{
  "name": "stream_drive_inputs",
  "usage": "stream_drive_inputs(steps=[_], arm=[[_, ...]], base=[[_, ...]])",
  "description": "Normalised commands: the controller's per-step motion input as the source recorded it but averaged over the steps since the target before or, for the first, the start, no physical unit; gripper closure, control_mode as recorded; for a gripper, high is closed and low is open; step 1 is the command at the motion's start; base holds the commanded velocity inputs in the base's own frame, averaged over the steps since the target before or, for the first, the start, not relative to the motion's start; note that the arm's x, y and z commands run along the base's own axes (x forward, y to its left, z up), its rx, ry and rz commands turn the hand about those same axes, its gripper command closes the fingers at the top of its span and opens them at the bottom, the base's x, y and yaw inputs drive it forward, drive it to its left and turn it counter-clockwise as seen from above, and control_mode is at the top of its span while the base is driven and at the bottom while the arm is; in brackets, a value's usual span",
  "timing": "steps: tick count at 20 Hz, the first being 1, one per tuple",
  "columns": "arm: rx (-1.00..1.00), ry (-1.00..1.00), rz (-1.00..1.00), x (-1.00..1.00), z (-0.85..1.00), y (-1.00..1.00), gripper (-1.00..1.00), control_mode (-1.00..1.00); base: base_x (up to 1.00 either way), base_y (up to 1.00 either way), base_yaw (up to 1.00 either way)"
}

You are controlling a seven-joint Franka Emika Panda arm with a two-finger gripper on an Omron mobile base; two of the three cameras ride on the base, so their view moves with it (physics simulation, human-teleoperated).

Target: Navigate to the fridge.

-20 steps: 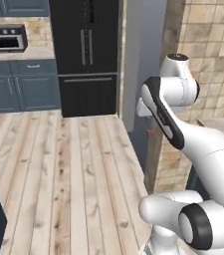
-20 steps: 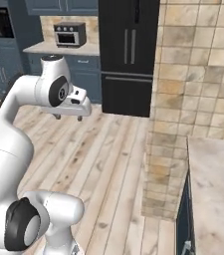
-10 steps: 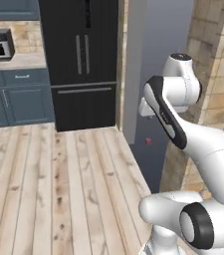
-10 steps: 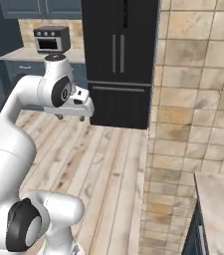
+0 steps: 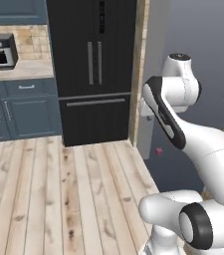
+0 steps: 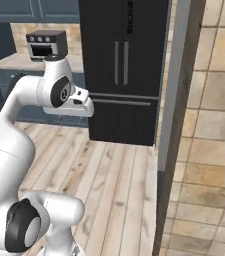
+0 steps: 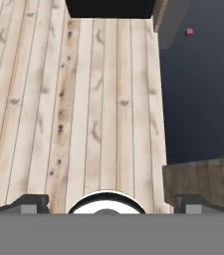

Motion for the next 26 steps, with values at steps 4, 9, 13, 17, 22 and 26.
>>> stream_drive_inputs(steps=[4, 9, 13, 17, 22, 26], arm=[[0.0, 0.0, 0.0, 0.0, 0.0, 0.0, -1.0, 1.0], [0.0, 0.0, 0.0, 0.0, 0.0, 0.0, -1.0, 1.0], [0.0, 0.0, 0.0, 0.0, 0.0, 0.0, -1.0, 1.0], [0.0, 0.0, 0.0, 0.0, 0.0, 0.0, -1.0, 1.0], [0.0, 0.0, 0.0, 0.0, 0.0, 0.0, -1.0, 1.0], [0.0, 0.0, 0.0, 0.0, 0.0, 0.0, -1.0, 1.0]], base=[[1.0, 0.03, 0.0], [1.0, 0.01, 0.0], [1.0, 0.1, 0.0], [1.0, 0.12, 0.0], [1.0, 0.11, 0.0], [1.0, 0.11, 0.0]])
